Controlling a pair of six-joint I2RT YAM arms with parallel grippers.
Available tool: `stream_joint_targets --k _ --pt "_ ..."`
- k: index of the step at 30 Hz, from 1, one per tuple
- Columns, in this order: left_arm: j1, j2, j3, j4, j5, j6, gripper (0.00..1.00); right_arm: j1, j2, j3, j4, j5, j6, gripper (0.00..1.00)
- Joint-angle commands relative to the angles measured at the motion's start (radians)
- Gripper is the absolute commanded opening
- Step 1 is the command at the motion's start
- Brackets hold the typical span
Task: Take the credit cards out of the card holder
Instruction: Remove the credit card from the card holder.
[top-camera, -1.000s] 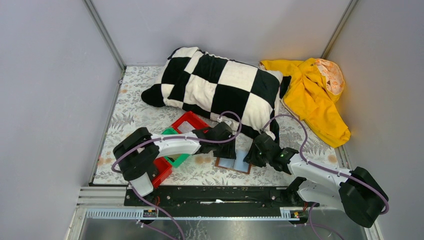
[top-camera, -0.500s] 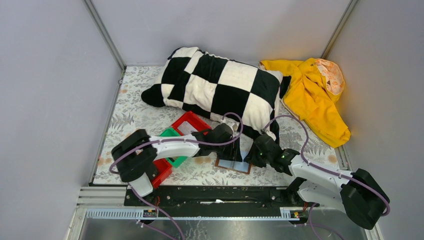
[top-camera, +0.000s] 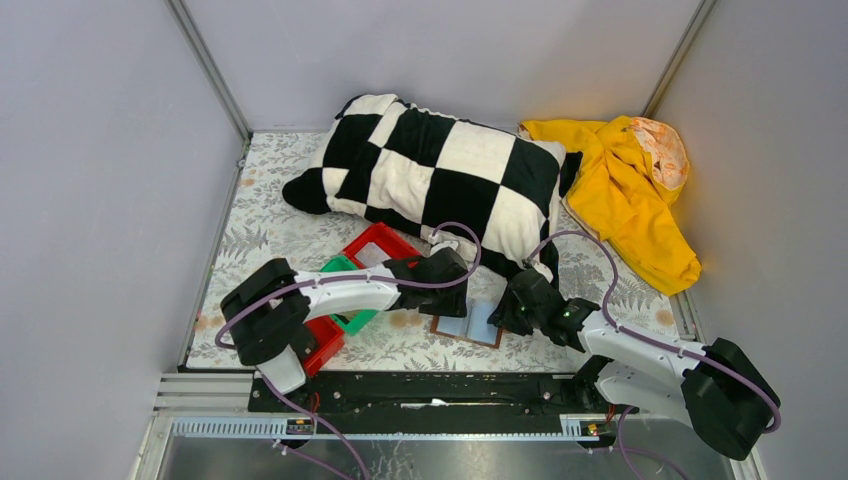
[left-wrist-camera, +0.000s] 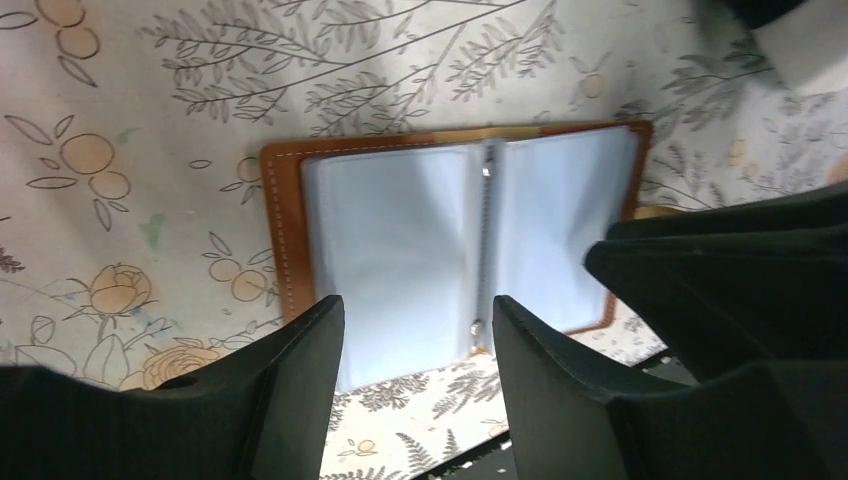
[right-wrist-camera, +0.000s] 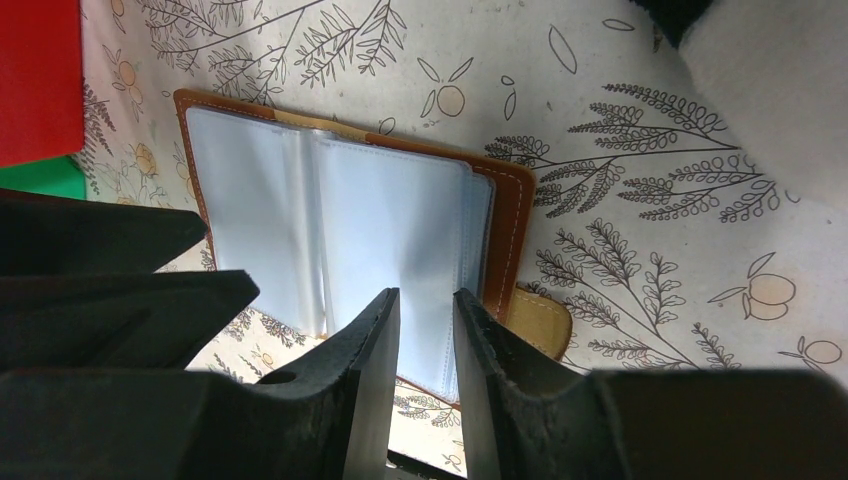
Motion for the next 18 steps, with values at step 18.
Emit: stream_joint_targets --k 18 --pt "-0.006 0.029 0.002 0.037 0.003 0.008 0.61 0.008 0.003 -0.012 -0.049 0.031 0.001 0.35"
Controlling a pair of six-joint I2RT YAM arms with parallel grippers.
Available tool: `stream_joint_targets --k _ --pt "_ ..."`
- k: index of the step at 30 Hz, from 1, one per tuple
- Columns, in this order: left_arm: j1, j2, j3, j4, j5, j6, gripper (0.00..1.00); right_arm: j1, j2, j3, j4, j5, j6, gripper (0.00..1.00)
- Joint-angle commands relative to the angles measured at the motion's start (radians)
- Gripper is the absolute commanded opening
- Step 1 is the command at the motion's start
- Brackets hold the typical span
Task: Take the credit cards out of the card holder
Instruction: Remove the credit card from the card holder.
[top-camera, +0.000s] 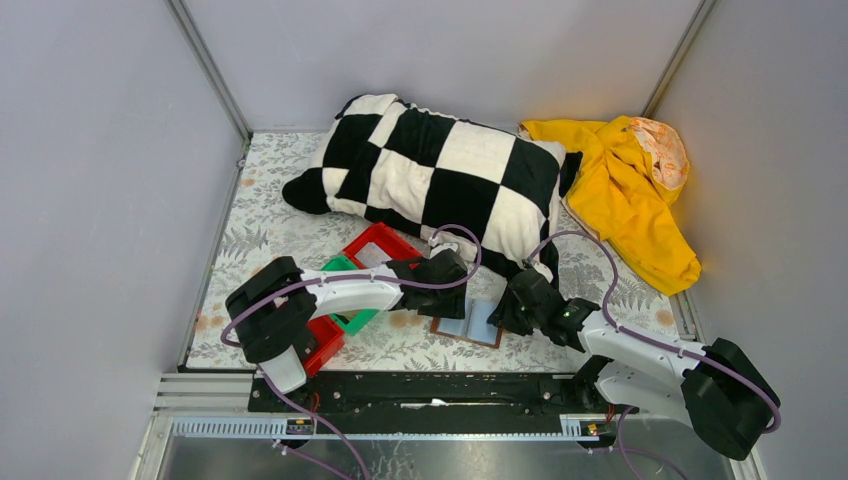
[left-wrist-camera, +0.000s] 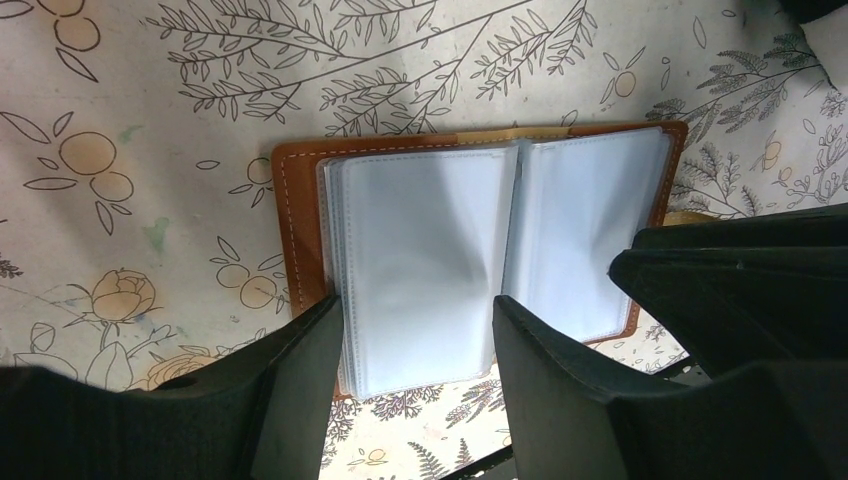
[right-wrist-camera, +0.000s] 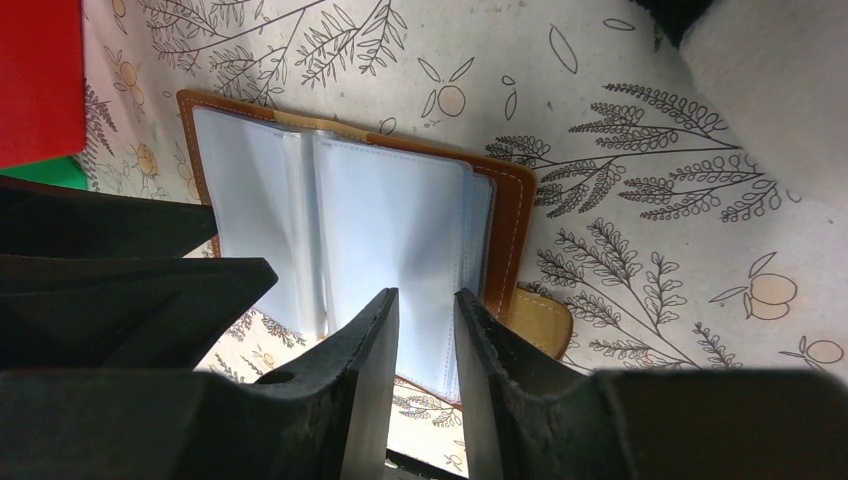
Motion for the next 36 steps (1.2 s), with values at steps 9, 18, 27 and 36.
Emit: stream_joint_targets --k 9,18,27,36 --pt "-0.030 -0.053 0.030 0.000 -0.074 0.042 0.61 0.008 0.009 -0.013 -0.042 0.027 0.000 0.36" --pt "-0.044 -0.046 0.044 -0.006 -0.112 0.043 0.62 0.008 0.013 -0.007 -0.043 0.026 -0.003 0.36" --pt "-0.054 -0.078 0.042 -0.010 -0.156 0.036 0.61 0.008 0.014 -0.010 -0.041 0.026 -0.002 0.36" --pt "-0.059 -0.038 0.046 0.006 -0.114 0.038 0.61 0.008 0.011 -0.011 -0.045 0.026 -0.002 0.36"
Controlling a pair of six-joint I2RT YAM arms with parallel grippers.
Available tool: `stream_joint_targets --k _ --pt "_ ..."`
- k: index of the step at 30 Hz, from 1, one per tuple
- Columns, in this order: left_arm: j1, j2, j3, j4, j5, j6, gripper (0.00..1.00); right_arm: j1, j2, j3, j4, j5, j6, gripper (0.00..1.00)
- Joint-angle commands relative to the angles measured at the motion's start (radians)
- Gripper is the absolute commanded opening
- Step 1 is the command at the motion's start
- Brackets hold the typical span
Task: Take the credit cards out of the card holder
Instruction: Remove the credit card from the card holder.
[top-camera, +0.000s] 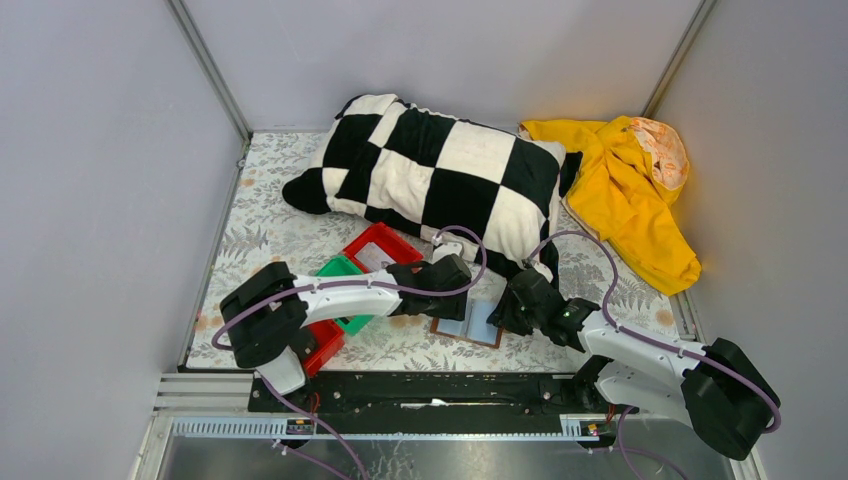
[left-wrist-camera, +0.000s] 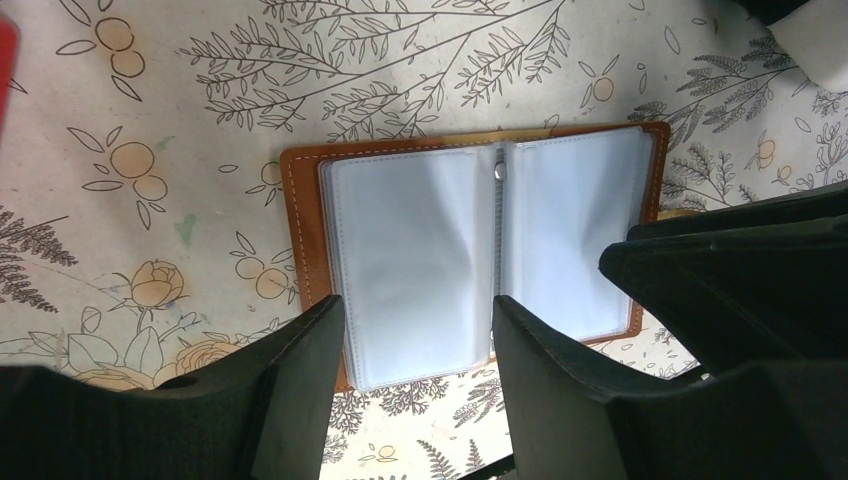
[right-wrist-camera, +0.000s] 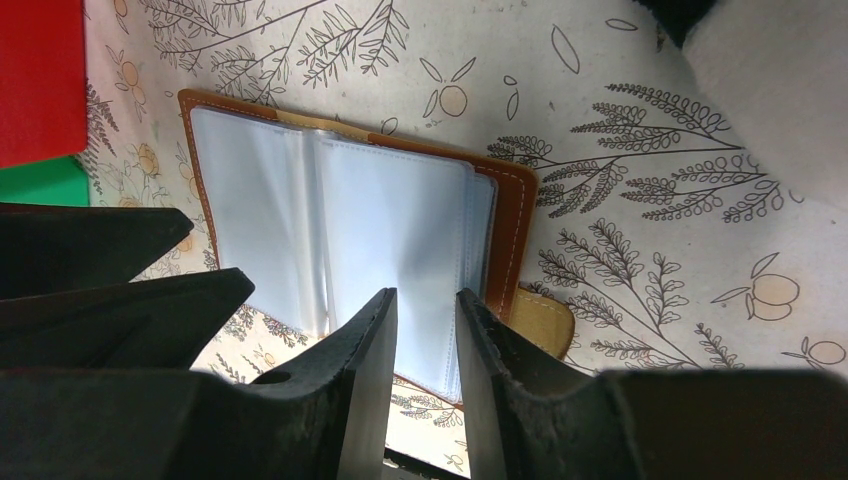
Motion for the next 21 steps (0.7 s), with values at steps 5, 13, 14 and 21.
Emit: stream_joint_targets --k 5,13,14,21 --pt "-0.010 0.020 0.042 0.035 0.030 0.005 0.59 0.008 0.008 -0.012 -0.049 0.028 -0.001 0.36" --pt "-0.010 0.041 0.045 0.033 0.041 0.004 0.60 0.008 0.008 -0.013 -0.047 0.028 -0.001 0.36" --pt "-0.010 0.041 0.045 0.032 0.042 0.003 0.60 0.008 0.009 -0.014 -0.047 0.028 -0.001 0.36" --pt "-0.010 0.044 0.050 0.024 0.035 0.002 0.61 0.008 0.008 -0.014 -0.045 0.028 -0.001 0.36"
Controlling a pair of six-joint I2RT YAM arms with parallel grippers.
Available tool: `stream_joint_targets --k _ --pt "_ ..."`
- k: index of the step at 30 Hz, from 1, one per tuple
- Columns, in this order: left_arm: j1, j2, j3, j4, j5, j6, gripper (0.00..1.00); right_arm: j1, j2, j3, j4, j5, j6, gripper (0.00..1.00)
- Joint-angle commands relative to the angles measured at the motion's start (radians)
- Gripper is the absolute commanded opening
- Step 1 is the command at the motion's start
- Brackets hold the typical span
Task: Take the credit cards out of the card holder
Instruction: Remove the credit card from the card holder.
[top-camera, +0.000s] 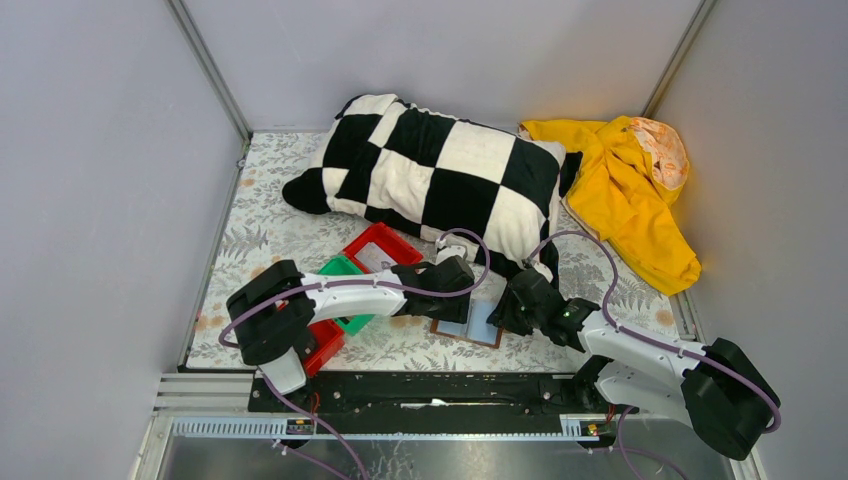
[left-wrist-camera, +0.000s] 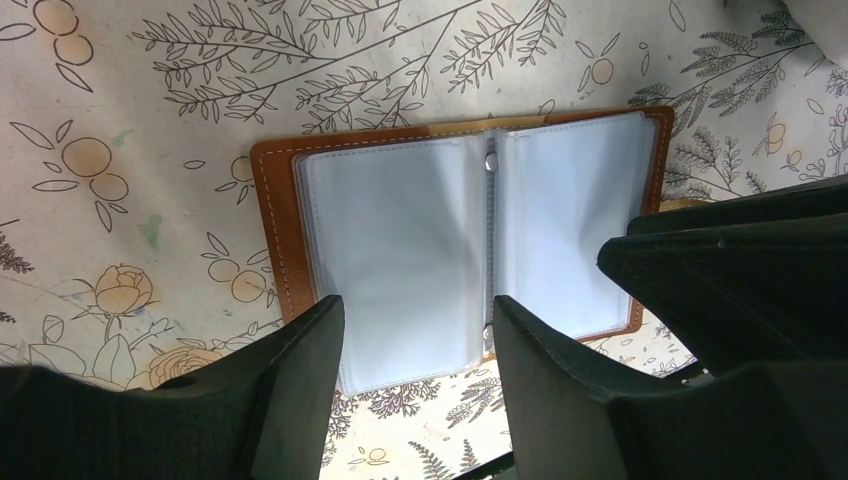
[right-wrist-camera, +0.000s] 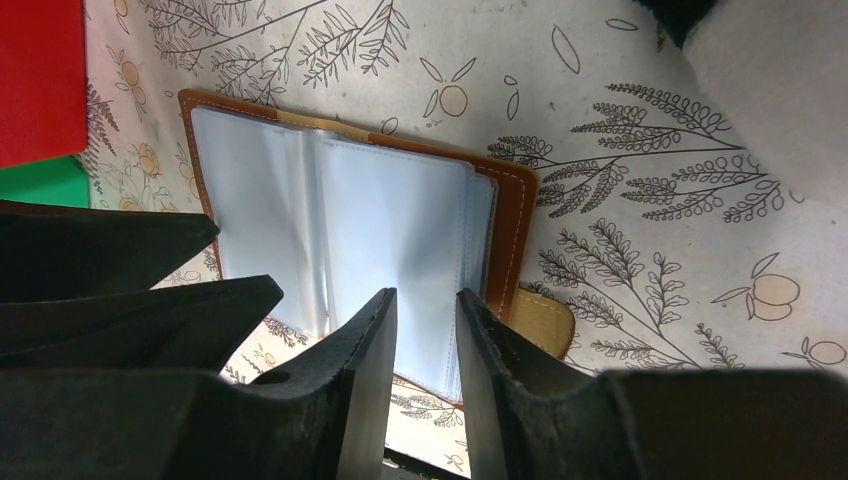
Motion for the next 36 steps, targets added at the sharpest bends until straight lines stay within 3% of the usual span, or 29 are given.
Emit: stream_joint_targets --k 1,15,21,36 --pt "-0.004 0.010 0.037 0.023 0.003 0.002 0.60 0.008 0.008 -0.013 -0.045 0.029 -0.002 0.36" --pt "-0.007 0.036 0.044 0.025 0.026 0.004 0.61 0.008 0.005 -0.013 -0.049 0.029 -0.001 0.36" --pt "-0.008 0.008 0.037 -0.013 -0.064 -0.033 0.61 0.008 0.002 -0.016 -0.050 0.030 0.000 0.36" --pt "-0.008 0.020 0.027 -0.036 -0.094 -0.066 0.60 0.008 0.020 -0.005 -0.042 0.026 -0.005 0.36"
